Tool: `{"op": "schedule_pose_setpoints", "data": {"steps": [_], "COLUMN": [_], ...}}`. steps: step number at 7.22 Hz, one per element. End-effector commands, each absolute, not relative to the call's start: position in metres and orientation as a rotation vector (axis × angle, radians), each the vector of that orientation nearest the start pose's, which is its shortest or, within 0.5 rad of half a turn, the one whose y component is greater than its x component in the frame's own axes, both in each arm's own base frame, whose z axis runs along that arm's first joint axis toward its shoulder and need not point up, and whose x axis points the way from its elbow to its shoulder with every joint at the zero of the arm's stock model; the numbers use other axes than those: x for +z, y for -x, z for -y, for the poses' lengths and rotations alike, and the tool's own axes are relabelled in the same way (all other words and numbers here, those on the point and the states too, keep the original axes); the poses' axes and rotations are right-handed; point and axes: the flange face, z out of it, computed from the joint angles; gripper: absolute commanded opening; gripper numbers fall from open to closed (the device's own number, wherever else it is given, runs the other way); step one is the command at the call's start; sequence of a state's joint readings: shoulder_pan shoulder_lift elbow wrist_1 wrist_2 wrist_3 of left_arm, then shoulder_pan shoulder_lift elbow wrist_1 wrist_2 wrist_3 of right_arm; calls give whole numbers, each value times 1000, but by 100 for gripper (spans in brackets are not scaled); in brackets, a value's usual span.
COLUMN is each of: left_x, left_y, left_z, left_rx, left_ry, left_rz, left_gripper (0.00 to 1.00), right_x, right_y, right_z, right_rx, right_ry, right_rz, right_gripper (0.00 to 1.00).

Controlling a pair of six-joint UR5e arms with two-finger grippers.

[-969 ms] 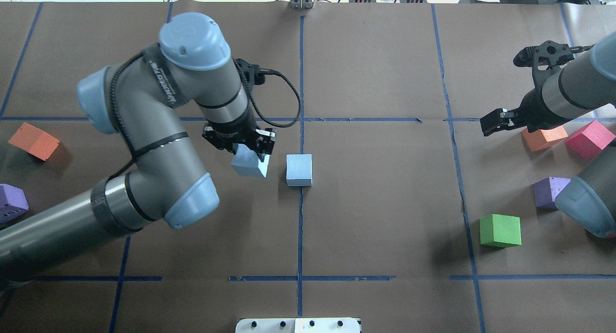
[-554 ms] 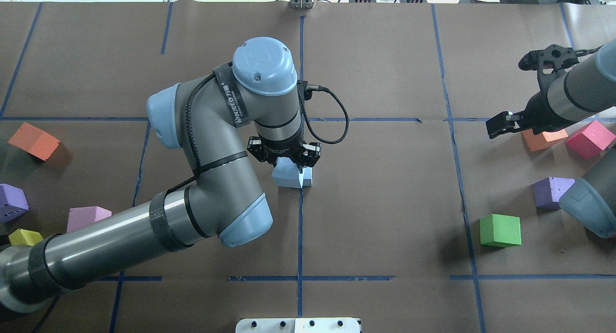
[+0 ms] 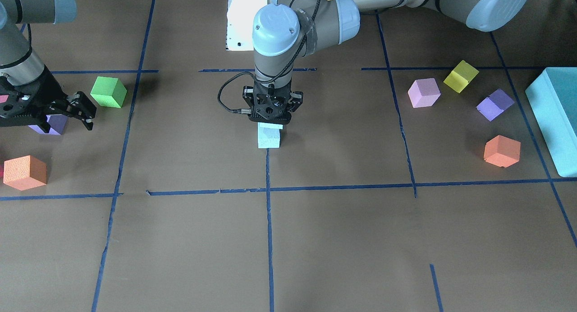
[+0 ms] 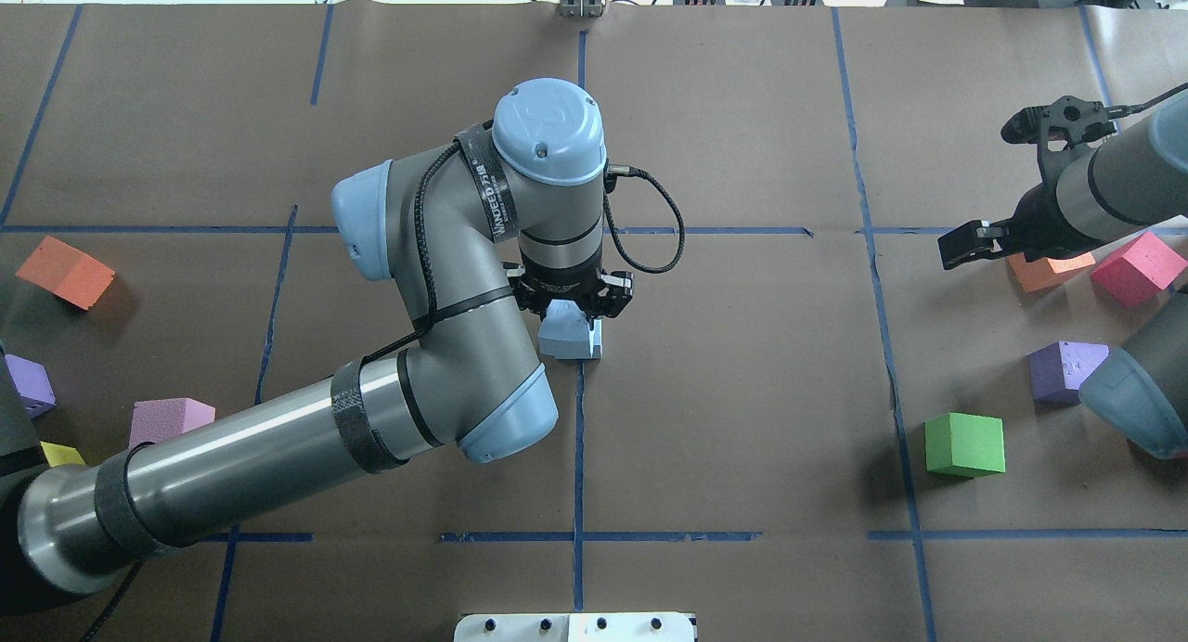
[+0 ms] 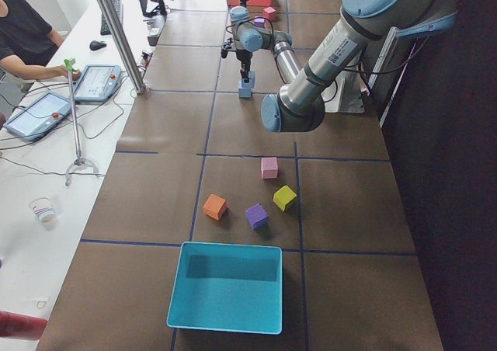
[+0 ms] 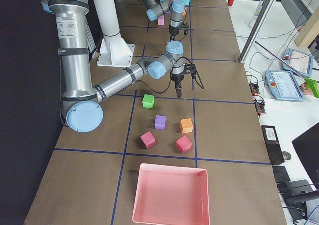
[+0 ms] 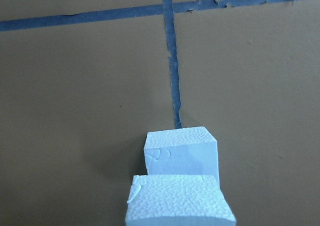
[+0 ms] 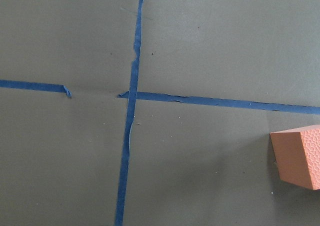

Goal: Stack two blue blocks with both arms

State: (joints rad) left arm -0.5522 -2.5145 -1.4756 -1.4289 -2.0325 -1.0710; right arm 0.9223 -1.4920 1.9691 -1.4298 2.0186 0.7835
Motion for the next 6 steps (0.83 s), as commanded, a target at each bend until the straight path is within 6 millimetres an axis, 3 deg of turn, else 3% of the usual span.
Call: {"op": "schedule_pose_setpoints", "data": {"steps": [1, 6], "left_x": [121, 127], "left_y": [-583, -596], "left_z": [464, 475], "left_rx": [98, 73], "left_ry": [42, 35], "left_rz": [-818, -845], "left_gripper": [42, 42], "right_x": [423, 426], "right_y": [240, 241], "right_z": [465, 466], "right_rx": [-7, -5], "right_ry": [-172, -165], "right_rz": [726, 721], "right_gripper": [100, 100]}}
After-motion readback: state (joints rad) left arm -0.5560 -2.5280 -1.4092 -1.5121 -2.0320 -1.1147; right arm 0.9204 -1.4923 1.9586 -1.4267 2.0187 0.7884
